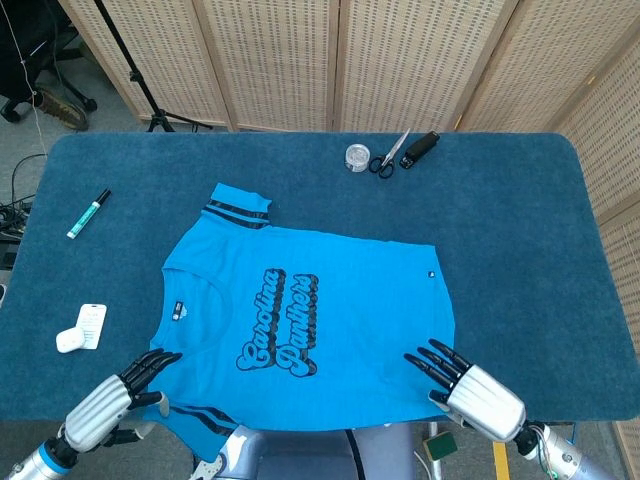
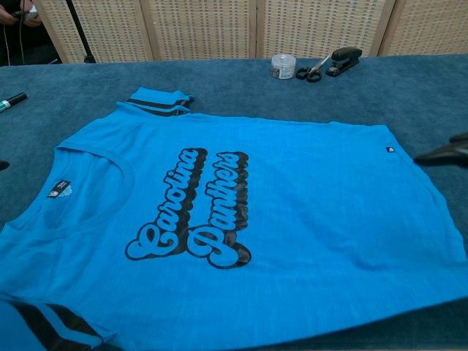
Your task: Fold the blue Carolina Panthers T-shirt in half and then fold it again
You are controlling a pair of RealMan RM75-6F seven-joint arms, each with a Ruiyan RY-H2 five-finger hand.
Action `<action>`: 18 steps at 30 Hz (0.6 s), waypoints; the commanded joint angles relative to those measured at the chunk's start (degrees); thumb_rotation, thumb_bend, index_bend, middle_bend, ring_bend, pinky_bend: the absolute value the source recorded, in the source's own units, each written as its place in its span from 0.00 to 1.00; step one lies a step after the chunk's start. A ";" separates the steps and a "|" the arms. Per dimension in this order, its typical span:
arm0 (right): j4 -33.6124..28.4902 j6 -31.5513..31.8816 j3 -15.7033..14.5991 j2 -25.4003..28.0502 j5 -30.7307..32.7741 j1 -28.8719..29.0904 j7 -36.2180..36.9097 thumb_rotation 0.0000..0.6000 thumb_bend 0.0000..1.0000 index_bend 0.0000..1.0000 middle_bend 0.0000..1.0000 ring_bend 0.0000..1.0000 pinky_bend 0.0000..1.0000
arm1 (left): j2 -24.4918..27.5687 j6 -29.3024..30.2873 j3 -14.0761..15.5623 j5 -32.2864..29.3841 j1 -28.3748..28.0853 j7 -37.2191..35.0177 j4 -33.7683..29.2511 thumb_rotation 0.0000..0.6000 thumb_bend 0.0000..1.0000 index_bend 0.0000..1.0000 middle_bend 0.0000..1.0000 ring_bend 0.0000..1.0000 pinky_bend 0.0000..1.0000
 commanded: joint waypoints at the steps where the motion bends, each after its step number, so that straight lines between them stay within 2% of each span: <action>1: -1.87 -0.13 2.03 1.18 2.54 1.08 2.34 1.00 0.51 0.67 0.04 0.00 0.00 | 1.77 -2.79 -2.85 -2.58 -2.27 1.85 -3.45 1.00 0.57 0.74 0.00 0.00 0.00; 6: -4.94 -2.52 5.11 2.92 7.54 3.25 7.94 1.00 0.52 0.67 0.04 0.00 0.00 | 3.09 -6.72 -6.74 -6.43 -4.99 3.10 -7.10 1.00 0.57 0.74 0.00 0.00 0.00; 7: -5.46 -3.28 6.44 3.31 9.31 3.90 8.72 1.00 0.52 0.67 0.04 0.00 0.00 | 3.32 -8.09 -8.29 -7.94 -6.06 3.14 -7.79 1.00 0.57 0.74 0.00 0.00 0.00; 18: -5.65 -12.83 14.30 3.00 20.80 9.00 11.35 1.00 0.52 0.67 0.04 0.00 0.00 | 3.52 -18.59 -16.85 -16.77 -13.10 3.62 -9.52 1.00 0.57 0.74 0.00 0.00 0.00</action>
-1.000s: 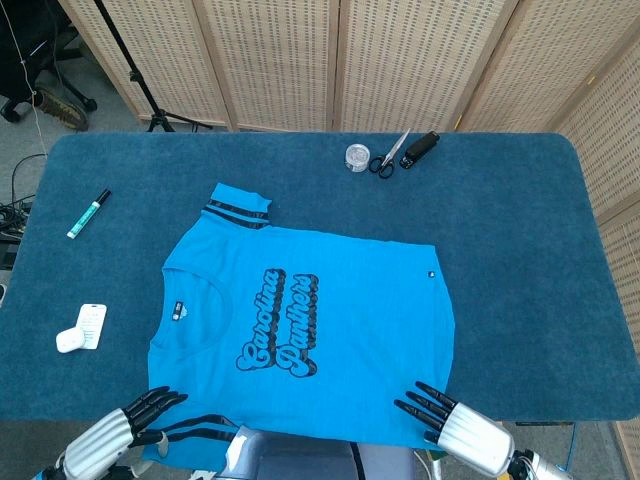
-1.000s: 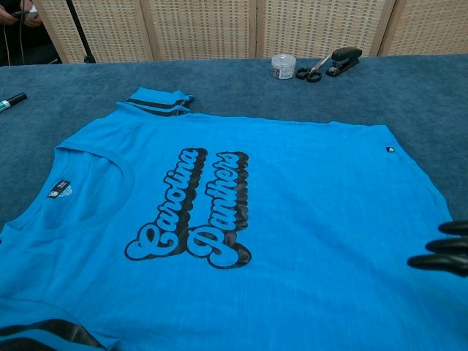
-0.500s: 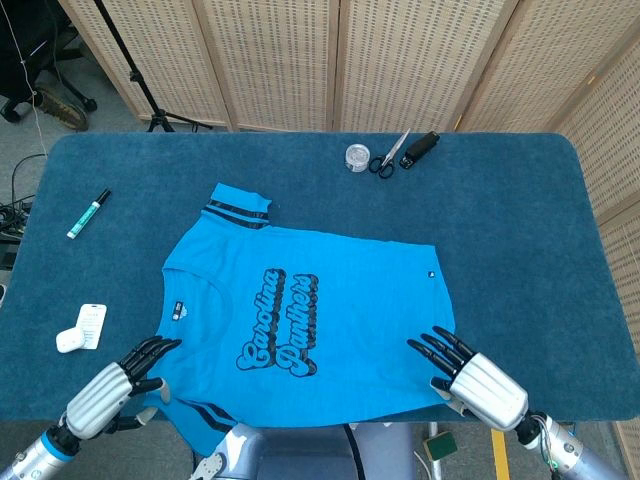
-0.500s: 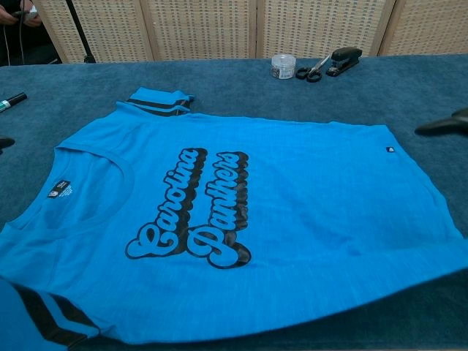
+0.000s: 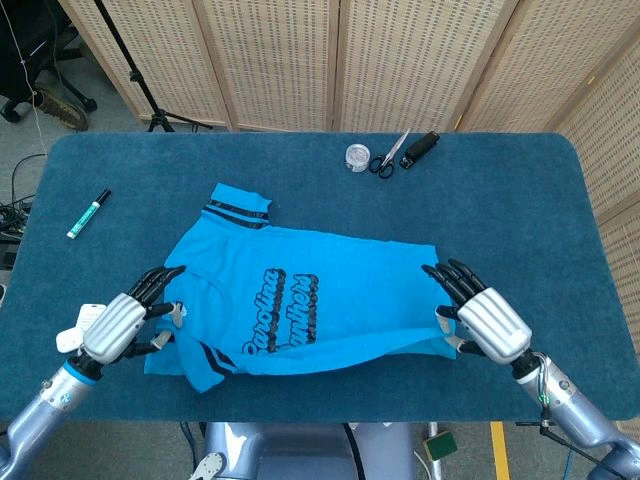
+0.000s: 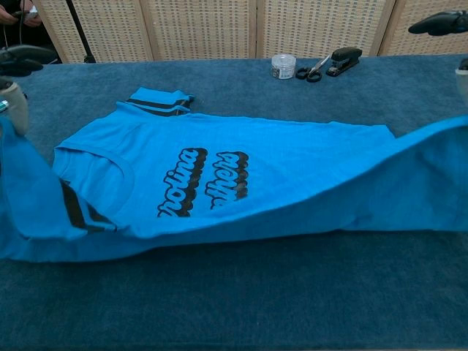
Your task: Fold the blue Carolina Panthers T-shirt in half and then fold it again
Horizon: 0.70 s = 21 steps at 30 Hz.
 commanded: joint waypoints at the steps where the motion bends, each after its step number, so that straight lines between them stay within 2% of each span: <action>1: 0.32 -3.71 2.72 -0.53 3.49 2.25 0.76 1.00 0.52 0.67 0.04 0.00 0.00 | -0.06 -3.31 -2.63 -2.95 -2.33 0.19 -0.15 1.00 0.57 0.74 0.00 0.00 0.00; 9: 1.50 -10.87 6.71 -2.62 9.29 6.29 -0.52 1.00 0.52 0.67 0.04 0.00 0.00 | 0.07 -10.83 -6.05 -6.89 -6.98 0.87 1.01 1.00 0.57 0.74 0.00 0.00 0.00; 14: 4.57 -16.19 9.49 -5.08 14.40 9.15 -1.16 1.00 0.52 0.67 0.04 0.00 0.00 | -1.15 -16.38 -8.08 -9.06 -10.77 2.16 4.28 1.00 0.57 0.74 0.00 0.00 0.00; 21: 9.27 -20.76 11.49 -7.59 19.06 11.34 -0.89 1.00 0.52 0.67 0.04 0.00 0.00 | -3.33 -20.80 -9.78 -11.27 -13.94 2.77 8.23 1.00 0.57 0.74 0.00 0.00 0.00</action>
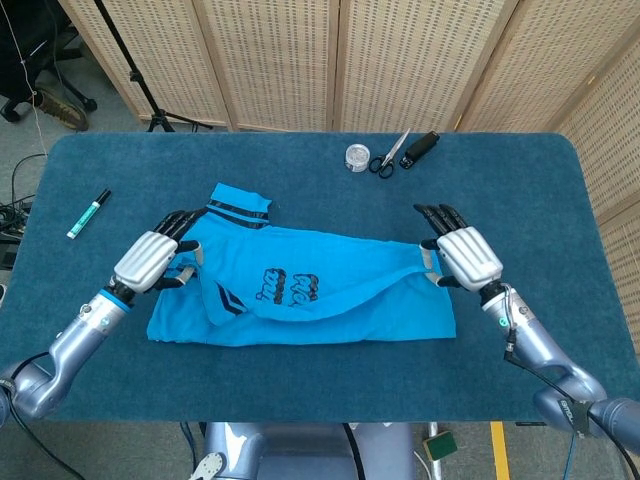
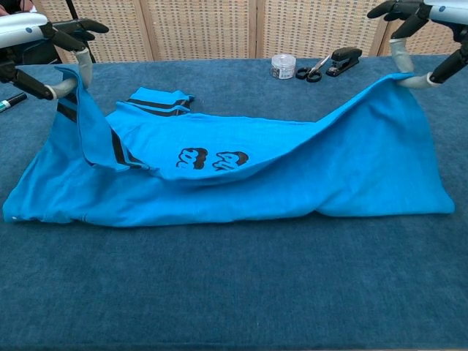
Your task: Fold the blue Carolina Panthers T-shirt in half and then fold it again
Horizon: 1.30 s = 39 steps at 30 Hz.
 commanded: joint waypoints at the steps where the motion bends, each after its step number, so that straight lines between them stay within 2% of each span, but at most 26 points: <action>1: 1.85 -1.53 0.82 -1.14 1.48 0.90 0.22 1.00 0.52 0.67 0.04 0.00 0.00 | -0.98 -1.50 -0.74 -0.94 -1.18 0.04 1.35 1.00 0.57 0.74 0.00 0.00 0.00; 6: 6.16 -4.28 1.52 -3.30 3.49 2.26 1.32 1.00 0.52 0.67 0.04 0.00 0.00 | -3.29 -4.18 -2.11 -2.26 -3.78 -0.24 4.73 1.00 0.57 0.74 0.00 0.00 0.00; 9: 11.02 -7.34 2.18 -6.00 5.33 3.81 2.81 1.00 0.52 0.67 0.04 0.00 0.00 | -5.61 -7.61 -3.44 -3.86 -6.56 1.05 7.77 1.00 0.57 0.74 0.00 0.00 0.00; 18: 20.56 -10.93 2.90 -10.83 6.00 6.61 6.71 1.00 0.52 0.67 0.04 0.00 0.00 | -10.08 -11.73 -5.08 -7.12 -10.06 2.93 14.00 1.00 0.57 0.74 0.00 0.00 0.00; 35: 31.32 -17.17 2.24 -15.79 8.77 7.38 9.40 1.00 0.56 0.67 0.04 0.00 0.00 | -15.78 -14.97 -5.60 -9.52 -12.88 0.53 23.94 1.00 0.57 0.74 0.00 0.00 0.00; 36: 31.54 -17.74 2.27 -15.89 9.04 7.36 9.76 1.00 0.55 0.66 0.03 0.00 0.00 | -15.90 -15.10 -5.60 -9.60 -12.96 0.35 24.23 1.00 0.57 0.74 0.00 0.00 0.00; 37: 31.65 -18.19 2.24 -15.93 9.15 7.32 10.20 1.00 0.53 0.60 0.02 0.00 0.00 | -16.04 -15.20 -5.61 -9.68 -13.05 0.22 24.50 1.00 0.57 0.74 0.00 0.00 0.00; 39: 31.43 -19.32 1.81 -15.60 9.03 7.08 11.33 1.00 0.41 0.37 0.01 0.00 0.00 | -16.38 -15.32 -5.62 -9.79 -13.21 0.03 24.96 1.00 0.57 0.74 0.00 0.00 0.00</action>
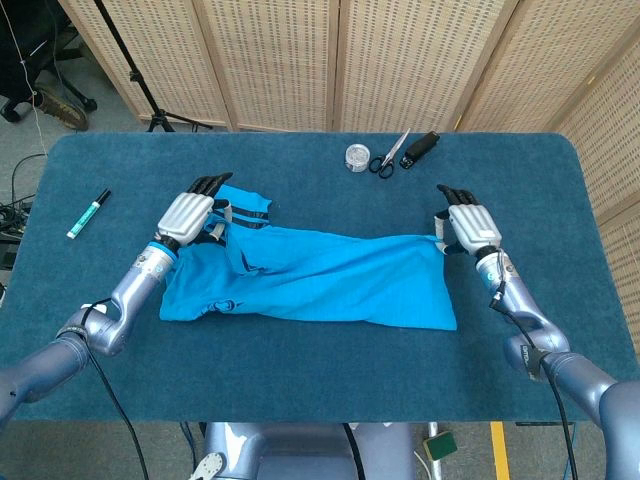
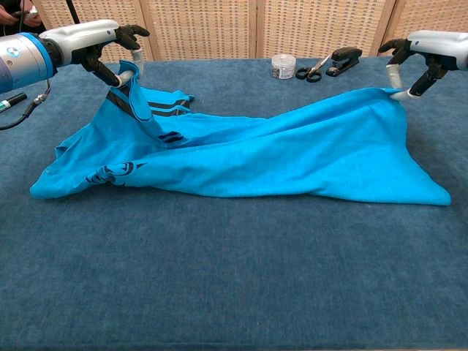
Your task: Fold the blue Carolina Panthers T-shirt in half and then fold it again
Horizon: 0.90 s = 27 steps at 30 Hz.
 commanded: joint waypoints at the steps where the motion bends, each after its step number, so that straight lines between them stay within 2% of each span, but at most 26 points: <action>1: -0.23 -1.56 -0.57 0.47 -0.07 -0.32 1.46 1.00 0.29 0.20 0.00 0.00 0.00 | -0.39 -0.17 0.04 -0.11 -0.21 -0.27 0.47 1.00 0.57 0.74 0.00 0.00 0.00; 3: -0.63 -1.43 -0.73 0.97 -0.24 -0.60 1.53 1.00 0.09 0.03 0.00 0.00 0.00 | -0.58 -0.23 0.10 -0.13 -0.30 -0.36 0.73 1.00 0.57 0.74 0.00 0.00 0.00; 5: -1.31 -0.28 -0.75 1.61 -0.27 -1.29 0.91 1.00 0.01 0.00 0.00 0.00 0.00 | -0.79 -0.31 0.12 -0.22 -0.40 -0.43 1.01 1.00 0.57 0.74 0.00 0.00 0.00; 11: -6.39 3.33 -0.87 5.12 0.34 -4.10 -2.04 1.00 0.00 0.00 0.00 0.00 0.00 | -1.24 -0.52 -0.17 -0.73 -0.67 -1.00 1.55 1.00 0.57 0.74 0.00 0.00 0.00; 19: -18.28 14.29 -1.57 12.96 0.69 -12.06 -6.37 1.00 0.00 0.00 0.00 0.00 0.00 | -1.61 -0.58 -1.09 -2.20 -0.62 -1.70 1.97 1.00 0.57 0.74 0.00 0.00 0.00; 24: -25.60 19.87 -3.06 17.96 -1.23 -16.57 -6.60 1.00 0.00 0.00 0.00 0.00 0.00 | -1.91 -1.71 -1.69 -3.86 -0.47 -1.24 2.77 1.00 0.57 0.74 0.00 0.00 0.00; 27: -30.01 25.66 -4.85 20.77 -3.34 -20.71 -8.06 1.00 0.00 0.00 0.00 0.00 0.00 | -2.88 -3.98 -2.90 -6.38 -0.77 -1.08 5.31 1.00 0.57 0.74 0.00 0.00 0.00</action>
